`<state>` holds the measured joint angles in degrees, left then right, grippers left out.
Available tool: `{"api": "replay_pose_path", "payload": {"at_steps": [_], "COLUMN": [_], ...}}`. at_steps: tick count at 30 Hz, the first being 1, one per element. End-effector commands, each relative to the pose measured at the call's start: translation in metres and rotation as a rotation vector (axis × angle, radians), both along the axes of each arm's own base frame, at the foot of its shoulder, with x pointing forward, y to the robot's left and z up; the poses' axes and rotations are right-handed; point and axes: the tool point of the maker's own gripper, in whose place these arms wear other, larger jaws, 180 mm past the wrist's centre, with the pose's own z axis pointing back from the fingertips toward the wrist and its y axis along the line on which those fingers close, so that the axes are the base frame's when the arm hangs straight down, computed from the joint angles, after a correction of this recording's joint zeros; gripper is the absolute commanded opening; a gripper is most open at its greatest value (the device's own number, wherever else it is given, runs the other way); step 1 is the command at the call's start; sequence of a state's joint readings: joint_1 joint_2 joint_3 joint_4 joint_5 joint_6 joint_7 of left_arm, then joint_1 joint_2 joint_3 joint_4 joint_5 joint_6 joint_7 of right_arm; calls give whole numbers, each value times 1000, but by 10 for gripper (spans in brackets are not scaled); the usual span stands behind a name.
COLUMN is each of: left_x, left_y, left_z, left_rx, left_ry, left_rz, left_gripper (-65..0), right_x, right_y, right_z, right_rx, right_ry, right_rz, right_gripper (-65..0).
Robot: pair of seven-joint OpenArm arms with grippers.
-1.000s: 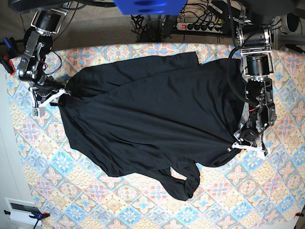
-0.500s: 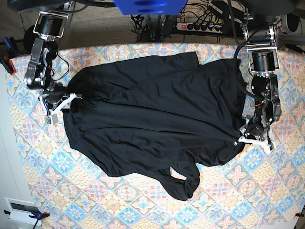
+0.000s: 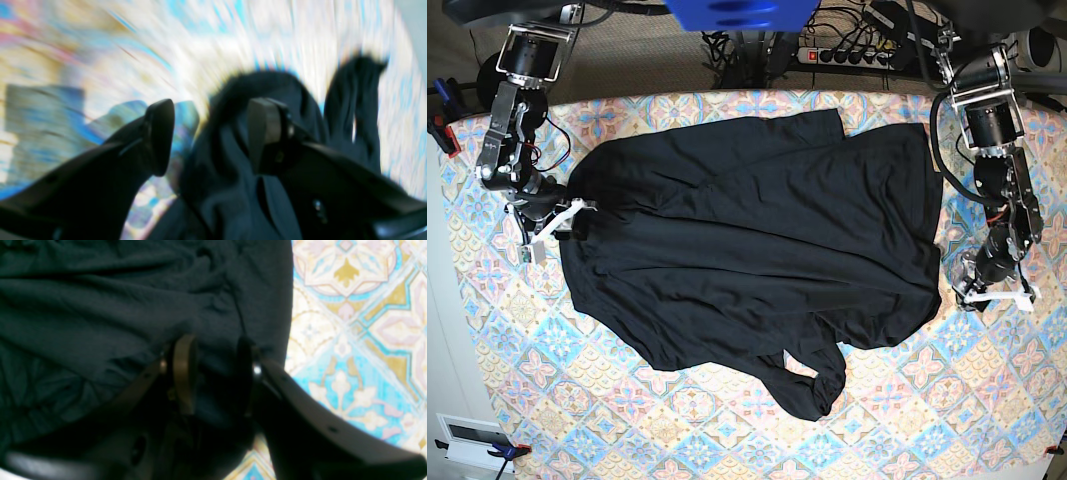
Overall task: Layout the t-shirt on the table in an organized manner, then fold the t-shirt properly
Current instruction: 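Move the left gripper along the shirt side and grasp the hem edge, then drag the grasped hem edge with the left gripper away from the shirt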
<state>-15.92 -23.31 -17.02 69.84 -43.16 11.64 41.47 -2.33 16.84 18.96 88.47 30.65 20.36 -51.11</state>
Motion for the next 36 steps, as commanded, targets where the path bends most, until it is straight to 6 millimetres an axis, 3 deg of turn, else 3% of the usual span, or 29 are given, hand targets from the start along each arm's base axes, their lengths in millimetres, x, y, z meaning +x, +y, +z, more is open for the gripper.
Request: {"api": "replay_pose_path", "payload": {"at_steps": [1, 5, 9, 15, 19, 24, 27, 31, 33, 36], "left_x": [17, 29, 32, 32, 21, 14, 17, 35, 43, 62], "left_y": [-4, -4, -16, -10, -14, -19, -18, -27, -23, -10], "left_z": [16, 11, 3, 0, -39, -65, -65, -53, -43, -15], "left_rx": [-17, -66, -98, -58, -31, 26, 100, 247, 315, 384], "left_ry": [-53, -37, -25, -40, 77, 176, 178, 157, 130, 91], "left_rz": [-4, 21, 18, 41, 51, 32, 18, -70, -77, -67], "left_gripper": [-302, -302, -302, -302, -302, -310, -380, -556, -638, -650], "right_x": [10, 11, 10, 10, 10, 16, 17, 15, 15, 14], "right_y": [-4, -3, -5, -3, -2, 3, 4, 4, 3, 2], "right_z": [16, 16, 17, 15, 18, 36, 40, 39, 39, 38], "right_rx": [-6, -6, -6, -6, -10, -28, -32, -31, -32, -32], "right_ry": [-57, -56, -58, -54, -58, -109, -120, -115, -115, -114], "right_rz": [0, 2, -2, 5, 9, 29, 33, 33, 30, 27], "right_gripper": [-456, -457, -457, -457, -457, -457, -457, -457, -457, -457]}}
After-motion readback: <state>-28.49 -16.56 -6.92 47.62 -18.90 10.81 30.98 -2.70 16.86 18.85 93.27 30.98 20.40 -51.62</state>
